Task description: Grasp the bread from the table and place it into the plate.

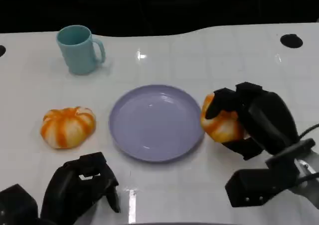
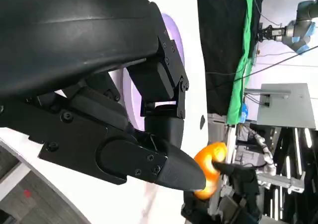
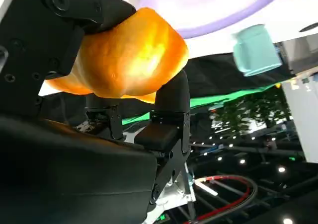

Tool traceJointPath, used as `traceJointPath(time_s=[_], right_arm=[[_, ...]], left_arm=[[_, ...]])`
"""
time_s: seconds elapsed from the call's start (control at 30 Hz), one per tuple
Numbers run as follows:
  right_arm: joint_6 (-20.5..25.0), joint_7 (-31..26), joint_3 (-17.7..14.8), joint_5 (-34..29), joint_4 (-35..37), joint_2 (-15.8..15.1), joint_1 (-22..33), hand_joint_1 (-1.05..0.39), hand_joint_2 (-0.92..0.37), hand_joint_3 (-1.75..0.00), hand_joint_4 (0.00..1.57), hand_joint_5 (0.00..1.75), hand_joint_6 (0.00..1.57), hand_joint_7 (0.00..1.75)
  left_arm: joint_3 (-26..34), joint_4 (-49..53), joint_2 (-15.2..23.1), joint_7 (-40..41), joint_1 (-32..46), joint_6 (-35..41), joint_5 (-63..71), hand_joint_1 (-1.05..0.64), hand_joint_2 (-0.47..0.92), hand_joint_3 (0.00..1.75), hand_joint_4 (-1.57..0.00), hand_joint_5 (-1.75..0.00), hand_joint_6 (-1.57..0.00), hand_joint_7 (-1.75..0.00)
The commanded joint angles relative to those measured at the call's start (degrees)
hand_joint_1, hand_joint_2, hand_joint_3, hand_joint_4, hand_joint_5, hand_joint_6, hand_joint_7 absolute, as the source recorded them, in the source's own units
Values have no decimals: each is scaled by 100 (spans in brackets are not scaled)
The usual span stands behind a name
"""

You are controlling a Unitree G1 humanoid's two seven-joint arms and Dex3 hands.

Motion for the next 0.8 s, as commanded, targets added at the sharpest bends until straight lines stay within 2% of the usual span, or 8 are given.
traceJointPath(time_s=[0.03, 0.53, 0.8], right_arm=[[-161, 93, 54, 49, 338, 186, -347, -7, -25, -136, 96, 175, 79, 162], [-287, 283, 344, 95, 1800, 1226, -1451, -13, -33, -133, 91, 175, 77, 160], [-199, 188, 366, 143, 2457, 1602, -1842, -11, -36, -128, 89, 175, 76, 160]], left_arm=[[21, -96, 78, 38, 82, -34, 30, -91, 92, 9, -119, -141, -111, -108], [25, -144, 78, 0, 115, 46, -16, -91, 92, 8, -120, -140, -113, -105], [16, -175, 91, -1, 134, 45, -1, -90, 92, 9, -120, -140, -113, -104]])
